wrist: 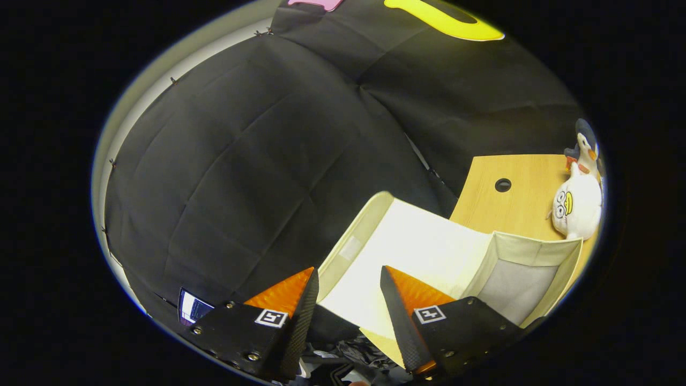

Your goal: Open the storage box then place both shoes into the box .Put the left shoe in first, then the right shoe, with the right side of both shoes facing outward in a uniform manner.

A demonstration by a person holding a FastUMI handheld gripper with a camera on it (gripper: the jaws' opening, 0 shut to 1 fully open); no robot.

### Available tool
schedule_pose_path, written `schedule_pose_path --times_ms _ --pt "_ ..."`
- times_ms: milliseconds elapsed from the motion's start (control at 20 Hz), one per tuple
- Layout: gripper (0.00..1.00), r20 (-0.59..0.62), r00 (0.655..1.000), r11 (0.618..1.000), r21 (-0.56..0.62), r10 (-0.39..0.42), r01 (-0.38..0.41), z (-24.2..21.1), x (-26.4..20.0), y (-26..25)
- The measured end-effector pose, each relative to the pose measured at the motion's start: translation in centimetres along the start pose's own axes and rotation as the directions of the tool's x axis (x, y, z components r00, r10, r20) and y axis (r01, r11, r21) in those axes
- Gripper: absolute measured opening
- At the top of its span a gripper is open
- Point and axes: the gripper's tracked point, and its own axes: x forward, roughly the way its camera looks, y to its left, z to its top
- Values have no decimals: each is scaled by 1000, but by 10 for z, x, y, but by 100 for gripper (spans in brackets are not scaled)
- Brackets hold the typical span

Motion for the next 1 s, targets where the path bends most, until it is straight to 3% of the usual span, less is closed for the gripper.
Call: schedule_pose_path --times_ms 150,200,250,1000 --pt "76 1 1000 1000 -5 -17 17 -5 -7 -6" --pt "92 4 1000 1000 -4 -29 29 -5 -12 -11" --pt "94 7 999 999 -5 -42 42 -5 -19 -16" --pt "94 85 966 969 26 -245 244 -28 -165 -121"
